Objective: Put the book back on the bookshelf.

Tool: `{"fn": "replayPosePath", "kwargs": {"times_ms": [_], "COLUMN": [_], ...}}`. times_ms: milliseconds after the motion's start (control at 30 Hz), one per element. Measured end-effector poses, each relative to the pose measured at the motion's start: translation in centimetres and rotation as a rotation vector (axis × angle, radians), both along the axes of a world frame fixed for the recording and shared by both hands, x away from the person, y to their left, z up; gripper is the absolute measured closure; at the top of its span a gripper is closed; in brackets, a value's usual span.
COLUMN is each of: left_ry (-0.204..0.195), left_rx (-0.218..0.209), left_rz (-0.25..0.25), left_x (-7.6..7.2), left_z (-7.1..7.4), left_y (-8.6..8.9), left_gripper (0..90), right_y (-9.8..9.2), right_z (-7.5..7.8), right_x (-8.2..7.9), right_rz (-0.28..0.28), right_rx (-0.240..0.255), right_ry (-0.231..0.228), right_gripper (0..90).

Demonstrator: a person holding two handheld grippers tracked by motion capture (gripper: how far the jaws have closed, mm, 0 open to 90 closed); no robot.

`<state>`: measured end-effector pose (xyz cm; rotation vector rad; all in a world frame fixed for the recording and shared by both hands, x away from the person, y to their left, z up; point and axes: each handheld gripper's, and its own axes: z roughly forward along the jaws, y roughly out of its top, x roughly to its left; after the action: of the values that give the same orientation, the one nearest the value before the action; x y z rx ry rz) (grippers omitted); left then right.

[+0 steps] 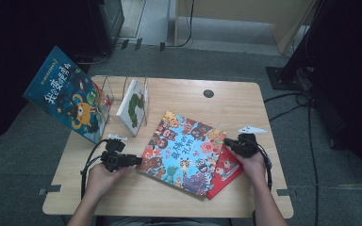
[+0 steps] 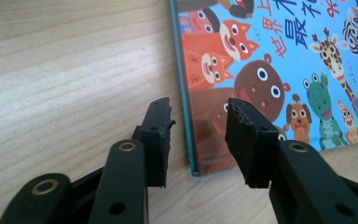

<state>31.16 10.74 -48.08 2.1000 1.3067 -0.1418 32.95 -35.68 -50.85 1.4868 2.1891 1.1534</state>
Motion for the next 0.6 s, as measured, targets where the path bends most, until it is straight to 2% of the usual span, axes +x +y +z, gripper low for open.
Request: {"fn": "replayPosePath", "kwargs": {"times_ms": [167,600], "left_ry": [-0.013,-0.01], "left_rx": [-0.023,-0.012], "left_rz": [0.001,-0.034], "left_x": [0.9,3.5], "left_z": [0.2,-0.2], "left_y": [0.0,-1.4], "left_gripper": [55.4,52.2], "right_y": [0.0,0.7], "right_z": [0.2,0.5], "right_x": [-0.6,-3.0], "right_rz": [0.004,0.022], "right_rx": [-0.001,0.015], "right_ry": [-0.011,-0.031], "right_gripper": [90.0,90.0]}}
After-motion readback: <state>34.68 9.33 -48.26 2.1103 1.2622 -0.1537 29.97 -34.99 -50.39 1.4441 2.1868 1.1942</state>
